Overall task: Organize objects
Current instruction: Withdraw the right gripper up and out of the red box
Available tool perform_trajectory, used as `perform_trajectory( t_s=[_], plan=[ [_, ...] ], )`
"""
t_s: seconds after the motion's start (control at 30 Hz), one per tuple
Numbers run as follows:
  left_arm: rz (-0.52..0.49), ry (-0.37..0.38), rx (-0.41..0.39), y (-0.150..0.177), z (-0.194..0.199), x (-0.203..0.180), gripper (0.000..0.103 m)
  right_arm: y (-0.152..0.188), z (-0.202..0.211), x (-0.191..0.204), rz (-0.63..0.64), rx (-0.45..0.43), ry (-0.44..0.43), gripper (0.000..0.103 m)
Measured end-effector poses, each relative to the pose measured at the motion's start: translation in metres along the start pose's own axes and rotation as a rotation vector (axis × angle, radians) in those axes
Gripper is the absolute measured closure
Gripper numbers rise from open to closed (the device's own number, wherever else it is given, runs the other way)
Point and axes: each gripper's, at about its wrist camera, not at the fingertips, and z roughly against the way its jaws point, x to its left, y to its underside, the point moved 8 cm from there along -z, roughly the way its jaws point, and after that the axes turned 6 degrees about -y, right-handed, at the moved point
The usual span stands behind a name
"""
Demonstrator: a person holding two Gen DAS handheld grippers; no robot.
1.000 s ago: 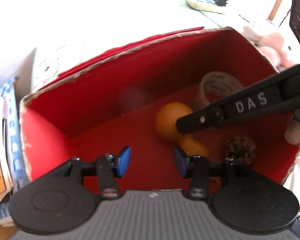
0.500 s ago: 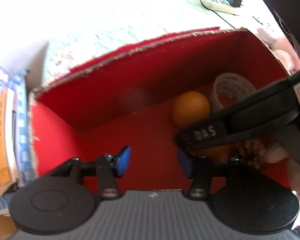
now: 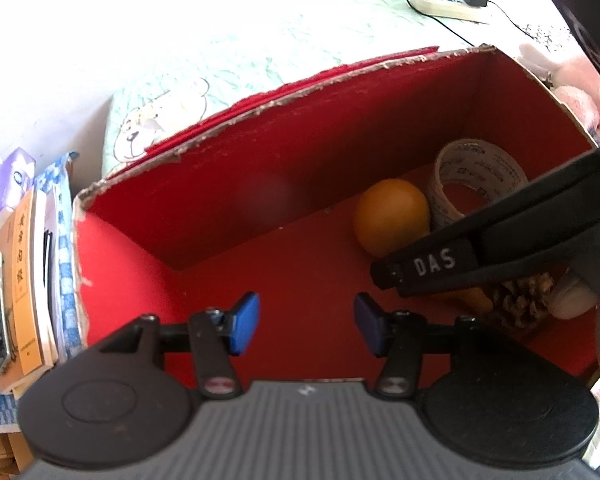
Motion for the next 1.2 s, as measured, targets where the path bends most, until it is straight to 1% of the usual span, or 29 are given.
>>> perform_trajectory(
  t_s=[0.13,0.23,0.37,0.4,0.47,0.53,0.57,0.63,0.67,0.73,0.83,0.9,0.97,1.07,1.2],
  plan=[
    [0.017,-0.019,-0.001,-0.002,0.002,0.004,0.047,0.002,0.011,-0.002,0.055,-0.049,0.03,0.079],
    [0.032,-0.048,-0.009,-0.005,0.006,0.009,0.045,0.001,0.021,-0.001,0.068,-0.095,0.047,0.078],
    [0.048,-0.064,-0.012,0.001,0.014,0.004,0.042,0.003,0.036,0.0,0.074,-0.147,0.029,0.078],
    [0.051,-0.074,-0.018,-0.001,0.01,-0.003,0.042,0.005,0.038,0.003,0.079,-0.163,0.023,0.078],
    [0.061,-0.089,-0.031,-0.002,0.011,0.004,0.04,0.01,0.051,-0.005,0.103,-0.199,0.026,0.078],
    [0.08,-0.098,-0.041,-0.001,0.019,0.006,0.04,0.008,0.057,0.0,0.121,-0.241,0.033,0.076],
    [0.091,-0.102,-0.045,-0.001,0.022,0.007,0.04,0.012,0.056,0.004,0.131,-0.256,0.036,0.075],
    [0.108,-0.116,-0.052,0.0,0.03,0.009,0.039,0.002,0.058,0.011,0.15,-0.288,0.041,0.075],
    [0.115,-0.125,-0.055,0.001,0.034,0.009,0.038,0.003,0.059,0.013,0.159,-0.307,0.045,0.075],
    [0.122,-0.149,-0.066,0.003,0.042,0.008,0.036,-0.007,0.051,0.022,0.176,-0.337,0.051,0.075],
    [0.129,-0.182,-0.083,0.006,0.052,0.002,0.034,-0.007,0.055,0.028,0.201,-0.363,0.05,0.074],
    [0.135,-0.197,-0.094,0.01,0.064,0.001,0.033,-0.003,0.066,0.024,0.207,-0.366,0.034,0.073],
    [0.141,-0.21,-0.105,0.015,0.077,0.002,0.032,0.004,0.071,0.025,0.22,-0.365,0.021,0.072],
    [0.16,-0.218,-0.112,0.019,0.087,-0.003,0.032,0.012,0.077,0.029,0.25,-0.369,0.015,0.068],
    [0.188,-0.25,-0.116,0.029,0.102,-0.006,0.032,0.024,0.088,0.033,0.294,-0.373,-0.017,0.068]
  ],
)
